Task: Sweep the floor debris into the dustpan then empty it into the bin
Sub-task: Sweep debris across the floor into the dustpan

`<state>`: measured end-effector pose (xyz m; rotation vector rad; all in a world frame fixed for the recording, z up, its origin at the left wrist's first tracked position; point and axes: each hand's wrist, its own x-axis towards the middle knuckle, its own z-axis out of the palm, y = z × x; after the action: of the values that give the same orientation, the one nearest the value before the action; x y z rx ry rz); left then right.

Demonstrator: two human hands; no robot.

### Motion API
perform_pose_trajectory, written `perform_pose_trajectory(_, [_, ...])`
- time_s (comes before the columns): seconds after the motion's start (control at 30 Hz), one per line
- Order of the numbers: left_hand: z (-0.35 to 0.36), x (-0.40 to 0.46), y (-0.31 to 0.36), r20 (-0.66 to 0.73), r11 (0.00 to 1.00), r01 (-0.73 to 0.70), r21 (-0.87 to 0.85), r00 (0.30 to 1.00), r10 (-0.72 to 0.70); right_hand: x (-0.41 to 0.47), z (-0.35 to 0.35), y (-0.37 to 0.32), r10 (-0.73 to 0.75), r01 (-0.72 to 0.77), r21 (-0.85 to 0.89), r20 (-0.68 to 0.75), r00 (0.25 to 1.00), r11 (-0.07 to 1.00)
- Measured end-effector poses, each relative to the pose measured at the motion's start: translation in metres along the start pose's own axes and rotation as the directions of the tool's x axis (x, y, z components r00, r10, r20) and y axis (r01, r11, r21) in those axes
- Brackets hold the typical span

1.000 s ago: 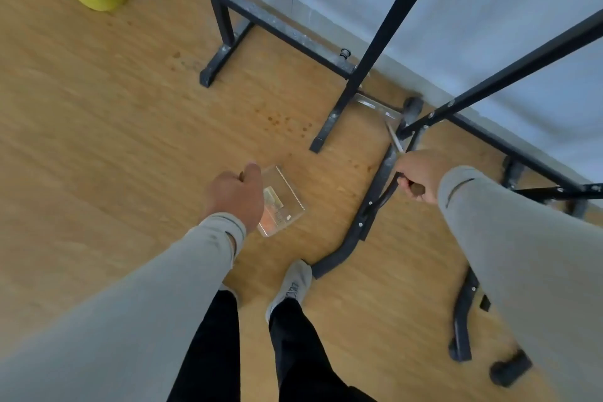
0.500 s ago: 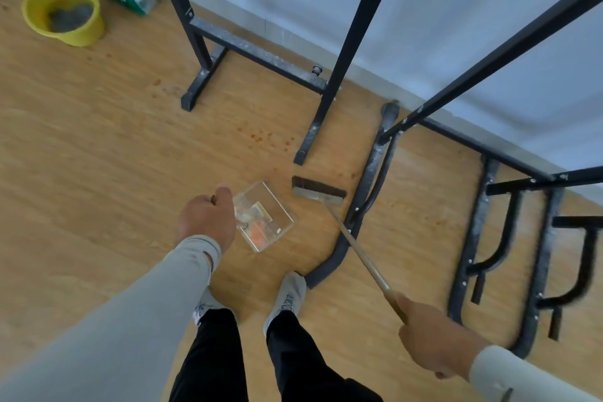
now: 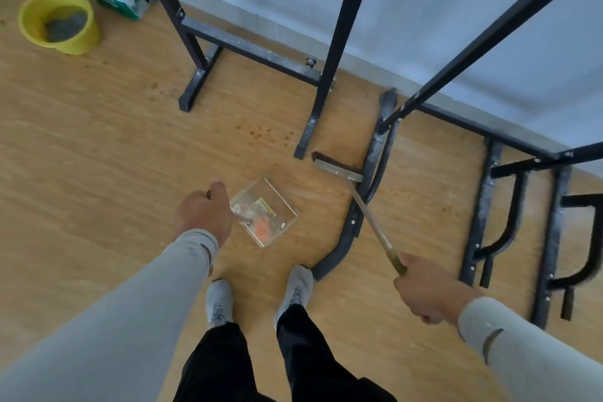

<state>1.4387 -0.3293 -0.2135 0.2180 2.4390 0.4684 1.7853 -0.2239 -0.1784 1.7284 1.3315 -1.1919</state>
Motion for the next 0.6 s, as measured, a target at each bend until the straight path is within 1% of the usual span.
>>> perform_pose_trajectory(0.1, [0.0, 0.0, 0.001, 0.002, 1.0, -0.002, 0.003, 1.0, 0.002, -0.009, 0.057, -0.002, 0.021, -0.02, -0.009, 0.183, 0.983, 1.0])
perform_pose_trajectory(0.13, [-0.001, 0.001, 0.003, 0.003, 1.0, 0.0, 0.008, 1.0, 0.0, -0.015, 0.067, -0.001, 0.031, -0.04, 0.035, 0.237, 0.971, 0.999])
perform_pose_trajectory(0.2, [0.0, 0.001, 0.006, 0.0, 1.0, 0.008, 0.013, 1.0, -0.008, -0.034, 0.068, 0.001, 0.079, -0.143, 0.141, 0.381, 0.921, 0.98])
perform_pose_trajectory(0.23, [-0.001, 0.0, 0.007, -0.001, 1.0, 0.008, 0.013, 1.0, -0.008, -0.042, 0.06, 0.004, 0.097, -0.194, 0.187, 0.43, 0.897, 0.963])
perform_pose_trajectory(0.27, [-0.001, -0.001, 0.007, 0.002, 1.0, 0.004, 0.011, 1.0, -0.004, -0.047, 0.047, 0.011, 0.092, -0.206, 0.217, 0.443, 0.892, 0.954])
perform_pose_trajectory(0.3, [-0.001, -0.002, 0.006, 0.008, 1.0, -0.001, 0.011, 1.0, 0.001, -0.055, 0.033, 0.017, 0.059, -0.174, 0.243, 0.416, 0.908, 0.954])
perform_pose_trajectory(0.37, [-0.001, -0.005, -0.001, 0.016, 1.0, -0.008, 0.009, 1.0, 0.008, -0.071, 0.006, 0.032, 0.0, -0.09, 0.29, 0.296, 0.955, 0.953])
perform_pose_trajectory(0.43, [-0.001, -0.007, -0.008, 0.023, 1.0, -0.014, 0.006, 1.0, 0.014, -0.083, -0.01, 0.041, 0.007, -0.101, 0.376, 0.245, 0.969, 0.921])
perform_pose_trajectory(0.53, [-0.002, -0.013, -0.012, 0.055, 1.0, -0.004, -0.025, 0.998, 0.005, -0.094, -0.012, 0.051, 0.019, -0.097, 0.443, 0.178, 0.984, 0.891])
perform_pose_trajectory(0.6, [-0.006, -0.019, -0.016, 0.094, 0.999, 0.011, -0.034, 0.996, -0.008, -0.095, 0.0, 0.05, 0.011, -0.05, 0.431, 0.092, 0.996, 0.901])
